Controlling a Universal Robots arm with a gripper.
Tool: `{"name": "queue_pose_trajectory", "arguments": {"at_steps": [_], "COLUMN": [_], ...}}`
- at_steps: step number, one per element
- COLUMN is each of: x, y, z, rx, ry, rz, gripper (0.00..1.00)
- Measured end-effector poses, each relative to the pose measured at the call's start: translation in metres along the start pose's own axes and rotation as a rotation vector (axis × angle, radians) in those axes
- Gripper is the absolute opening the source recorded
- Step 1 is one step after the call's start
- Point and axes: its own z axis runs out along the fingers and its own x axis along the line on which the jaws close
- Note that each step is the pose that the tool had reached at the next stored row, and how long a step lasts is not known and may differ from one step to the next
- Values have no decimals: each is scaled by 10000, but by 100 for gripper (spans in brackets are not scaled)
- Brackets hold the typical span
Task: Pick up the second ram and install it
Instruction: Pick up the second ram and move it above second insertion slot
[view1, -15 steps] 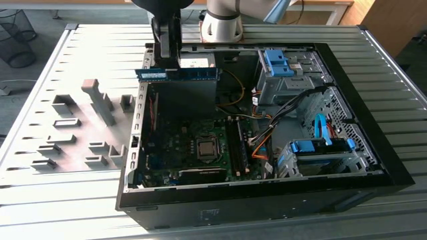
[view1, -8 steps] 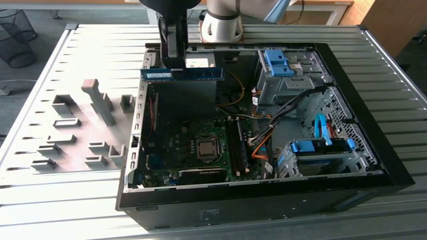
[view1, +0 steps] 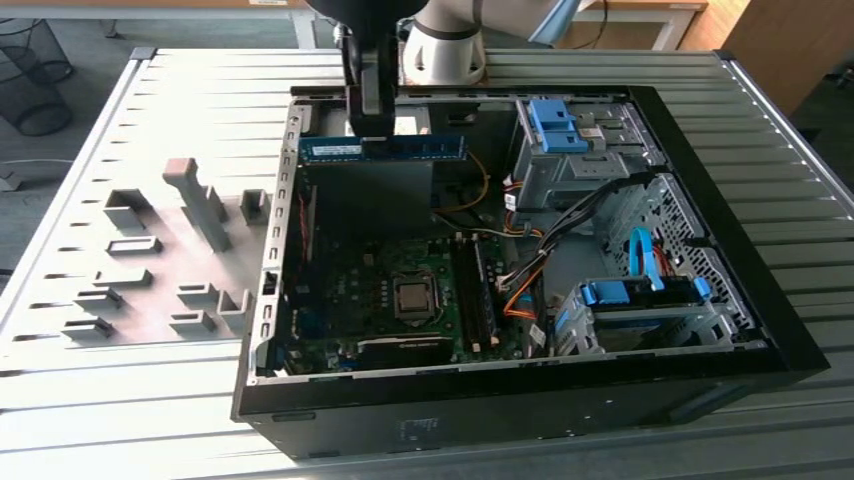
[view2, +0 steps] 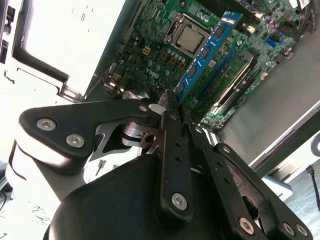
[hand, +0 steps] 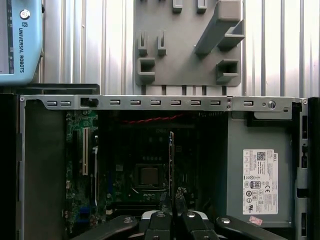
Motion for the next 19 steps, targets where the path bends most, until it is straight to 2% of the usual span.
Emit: {"name": "queue_pose_trajectory", "arguments": {"at_steps": [19], "x": [-4], "y": [-371], "z": [-4], "rx": [0], "ry": [0], "rz": [0], "gripper": [14]}}
